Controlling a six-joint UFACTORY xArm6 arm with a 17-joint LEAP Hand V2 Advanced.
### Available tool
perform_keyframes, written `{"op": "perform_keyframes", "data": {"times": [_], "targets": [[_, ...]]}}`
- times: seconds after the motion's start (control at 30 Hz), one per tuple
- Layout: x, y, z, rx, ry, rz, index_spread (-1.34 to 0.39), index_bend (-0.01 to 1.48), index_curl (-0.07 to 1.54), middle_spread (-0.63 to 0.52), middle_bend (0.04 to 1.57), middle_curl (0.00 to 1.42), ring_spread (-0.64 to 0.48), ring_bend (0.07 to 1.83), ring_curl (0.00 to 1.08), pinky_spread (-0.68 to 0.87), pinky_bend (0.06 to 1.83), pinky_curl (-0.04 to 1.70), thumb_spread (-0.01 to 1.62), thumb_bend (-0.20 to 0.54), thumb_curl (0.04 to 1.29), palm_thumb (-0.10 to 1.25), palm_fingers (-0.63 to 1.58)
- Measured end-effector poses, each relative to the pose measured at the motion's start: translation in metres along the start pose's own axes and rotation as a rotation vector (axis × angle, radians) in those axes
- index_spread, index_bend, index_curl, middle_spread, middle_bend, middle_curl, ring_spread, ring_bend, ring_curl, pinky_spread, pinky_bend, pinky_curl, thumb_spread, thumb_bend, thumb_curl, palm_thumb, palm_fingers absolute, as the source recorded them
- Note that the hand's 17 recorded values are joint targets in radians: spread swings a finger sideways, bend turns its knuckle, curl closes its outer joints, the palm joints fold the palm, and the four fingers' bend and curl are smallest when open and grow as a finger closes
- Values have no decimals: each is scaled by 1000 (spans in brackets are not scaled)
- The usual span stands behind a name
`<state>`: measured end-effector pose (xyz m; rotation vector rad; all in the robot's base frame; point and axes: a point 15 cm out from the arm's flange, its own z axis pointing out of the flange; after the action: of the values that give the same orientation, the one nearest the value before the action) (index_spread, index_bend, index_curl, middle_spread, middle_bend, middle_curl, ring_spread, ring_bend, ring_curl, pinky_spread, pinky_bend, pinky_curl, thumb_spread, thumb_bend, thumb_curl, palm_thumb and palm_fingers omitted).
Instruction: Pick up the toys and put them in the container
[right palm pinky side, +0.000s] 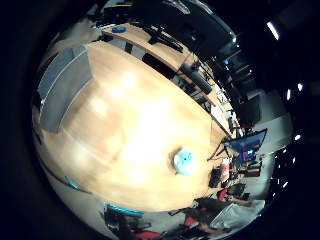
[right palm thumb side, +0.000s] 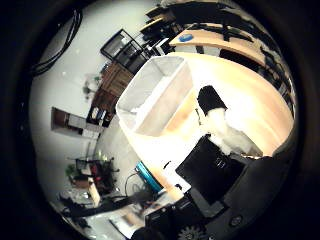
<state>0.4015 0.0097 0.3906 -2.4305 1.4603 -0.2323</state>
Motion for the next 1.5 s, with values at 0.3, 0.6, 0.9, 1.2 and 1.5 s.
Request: {"op": "perform_keyframes", "data": {"times": [0.3, 0.6, 0.9, 1.2, 1.5], "targets": [[41, 13, 12, -38, 7, 94, -609, 233, 378, -373, 200, 309, -384, 703, 186, -44, 907, -11, 1029, -26, 466, 559, 457], [90, 37, 25, -94, 30, 183, -595, 198, 372, -358, 188, 307, -367, 690, 178, 6, 880, -7, 1027, -25, 467, 562, 436], [147, 60, 27, -110, 74, 256, -585, 191, 364, -345, 187, 302, -353, 682, 173, 40, 868, -6, 1024, -26, 463, 568, 419], [177, 93, 36, -140, 69, 307, -584, 191, 361, -340, 189, 300, -348, 674, 171, 56, 866, -5, 1016, -26, 462, 578, 417], [211, 125, 46, -164, 60, 353, -580, 192, 358, -338, 185, 297, -344, 672, 170, 62, 857, -6, 1016, -25, 457, 587, 411]]}}
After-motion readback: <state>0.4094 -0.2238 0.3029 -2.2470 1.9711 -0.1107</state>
